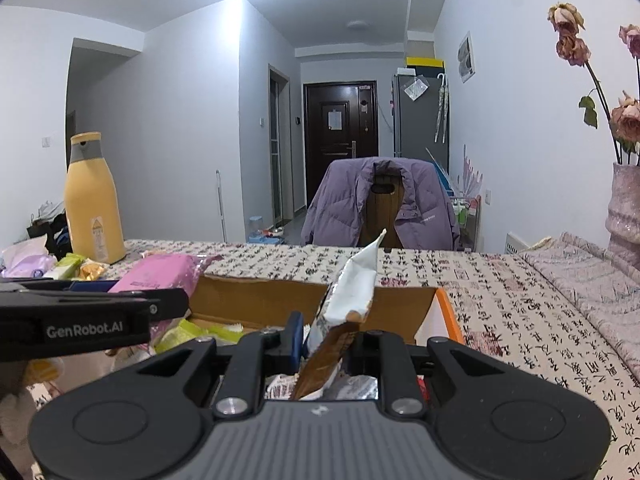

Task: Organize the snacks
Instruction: 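Carry the pink and white packets into the box and open both grippers, then withdraw both grippers from the box toward the remaining packets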

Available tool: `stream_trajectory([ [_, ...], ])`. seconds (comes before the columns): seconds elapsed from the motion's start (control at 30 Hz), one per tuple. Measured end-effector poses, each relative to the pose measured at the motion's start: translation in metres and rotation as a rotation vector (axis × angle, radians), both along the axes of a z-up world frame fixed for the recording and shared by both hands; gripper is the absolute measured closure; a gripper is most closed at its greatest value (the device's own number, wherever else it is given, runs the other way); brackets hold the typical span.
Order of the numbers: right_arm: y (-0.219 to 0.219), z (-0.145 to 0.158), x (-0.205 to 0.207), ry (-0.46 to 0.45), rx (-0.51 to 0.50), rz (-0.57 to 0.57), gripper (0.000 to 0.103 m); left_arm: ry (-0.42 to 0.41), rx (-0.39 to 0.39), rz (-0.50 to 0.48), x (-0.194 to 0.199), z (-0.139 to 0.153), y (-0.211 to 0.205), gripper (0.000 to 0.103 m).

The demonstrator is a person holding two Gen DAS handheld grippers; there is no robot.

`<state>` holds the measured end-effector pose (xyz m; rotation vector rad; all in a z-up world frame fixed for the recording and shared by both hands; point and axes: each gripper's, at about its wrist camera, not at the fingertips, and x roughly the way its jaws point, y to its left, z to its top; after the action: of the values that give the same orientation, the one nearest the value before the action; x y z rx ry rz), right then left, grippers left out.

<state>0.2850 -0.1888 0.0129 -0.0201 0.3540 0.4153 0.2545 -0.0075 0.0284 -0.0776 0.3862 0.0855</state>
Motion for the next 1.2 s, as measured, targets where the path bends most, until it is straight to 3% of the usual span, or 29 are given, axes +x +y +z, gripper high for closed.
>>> stream_trajectory([
  [0.2, -0.003, -0.003, -0.001, 0.009, 0.003, 0.0, 0.081, 0.005, -0.012, -0.002, -0.001, -0.006, 0.006, 0.04],
  [0.27, -0.005, -0.003, -0.003, 0.007, 0.006, -0.004, 0.064, -0.004, -0.021, -0.001, -0.003, -0.006, 0.008, 0.036],
  [0.3, -0.006, -0.003, -0.003, 0.003, 0.005, -0.011, 0.046, -0.014, -0.025, -0.003, -0.005, -0.005, 0.008, 0.032],
  [0.33, -0.007, -0.003, -0.003, -0.002, 0.005, -0.019, 0.03, -0.025, -0.031, 0.001, -0.006, -0.004, 0.009, 0.018],
  [0.37, -0.008, -0.003, -0.004, -0.009, 0.007, -0.028, 0.022, -0.038, -0.035, 0.01, -0.009, -0.003, 0.01, 0.005],
  [0.43, -0.01, -0.003, -0.006, -0.021, 0.013, -0.041, 0.001, -0.072, -0.038, 0.035, -0.013, -0.001, 0.012, 0.0],
  [0.8, -0.013, -0.005, -0.003, -0.016, 0.014, -0.07, 0.0, -0.062, -0.052, 0.066, -0.01, 0.0, 0.015, 0.0],
  [1.2, -0.013, 0.013, -0.016, -0.036, 0.0, -0.082, 0.0, -0.082, -0.061, 0.063, -0.026, 0.023, 0.007, 0.0],
])
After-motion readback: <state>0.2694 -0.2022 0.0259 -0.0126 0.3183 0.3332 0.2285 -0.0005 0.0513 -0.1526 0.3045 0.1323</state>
